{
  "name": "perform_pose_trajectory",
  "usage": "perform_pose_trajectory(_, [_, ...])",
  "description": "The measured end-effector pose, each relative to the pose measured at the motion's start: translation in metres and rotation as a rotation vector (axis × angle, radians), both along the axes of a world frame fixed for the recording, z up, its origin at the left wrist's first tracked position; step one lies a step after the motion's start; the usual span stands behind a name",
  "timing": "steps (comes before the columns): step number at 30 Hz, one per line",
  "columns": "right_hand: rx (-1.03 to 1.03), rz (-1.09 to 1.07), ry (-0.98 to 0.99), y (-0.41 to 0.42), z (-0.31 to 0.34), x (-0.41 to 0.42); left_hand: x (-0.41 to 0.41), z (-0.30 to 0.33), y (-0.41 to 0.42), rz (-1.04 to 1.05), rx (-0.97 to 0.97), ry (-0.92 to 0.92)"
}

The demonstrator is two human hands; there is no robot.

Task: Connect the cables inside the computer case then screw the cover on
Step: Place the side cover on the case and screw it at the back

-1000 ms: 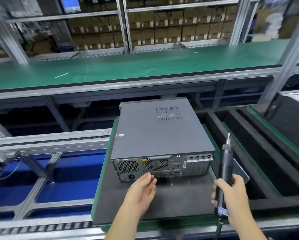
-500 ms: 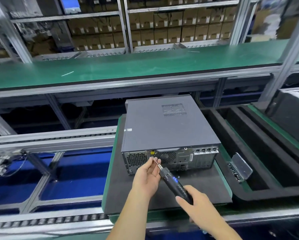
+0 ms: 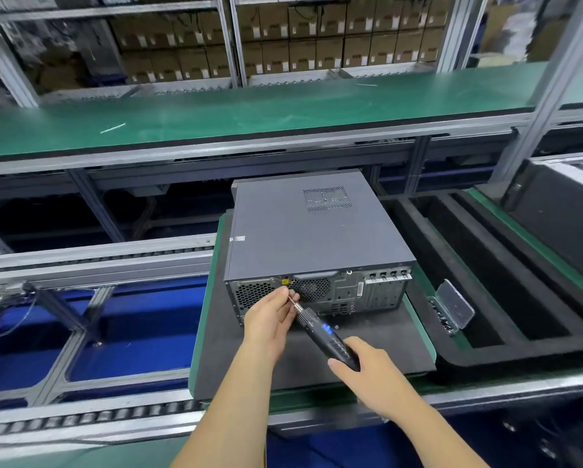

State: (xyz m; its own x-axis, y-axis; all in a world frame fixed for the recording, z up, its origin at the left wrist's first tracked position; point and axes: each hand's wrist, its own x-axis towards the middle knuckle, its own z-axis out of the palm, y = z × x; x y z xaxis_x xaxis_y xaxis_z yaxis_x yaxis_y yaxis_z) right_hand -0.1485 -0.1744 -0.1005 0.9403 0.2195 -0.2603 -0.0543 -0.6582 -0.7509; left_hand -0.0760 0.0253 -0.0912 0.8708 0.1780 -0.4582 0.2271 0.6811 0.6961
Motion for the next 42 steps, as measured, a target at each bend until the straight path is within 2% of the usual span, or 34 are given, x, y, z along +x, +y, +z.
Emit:
perform_pose_trajectory(3, [0.200,-0.015,0.111,0.007,0.002,0.007,0.003,0.007,-0.002,0.006,-0.077,0.005])
perform_pose_trajectory(6, [0.315,-0.047,0.170,0.016,0.000,0.008,0.007,0.014,-0.007,0.022,-0.121,0.019])
perform_pose_trajectory(13, [0.426,-0.069,0.230,0.026,-0.008,-0.007,0.008,0.013,-0.010,-0.008,-0.143,0.091])
perform_pose_trajectory(20, [0.509,-0.027,0.235,0.030,-0.009,-0.016,0.009,0.014,-0.015,-0.050,-0.194,0.059])
perform_pose_trajectory(28, [0.487,-0.028,0.187,0.037,-0.007,-0.020,0.006,0.014,-0.009,-0.010,-0.099,0.069])
perform_pose_trajectory(42, [0.467,-0.054,0.130,0.053,-0.012,-0.022,0.003,0.020,-0.002,-0.033,-0.084,0.071])
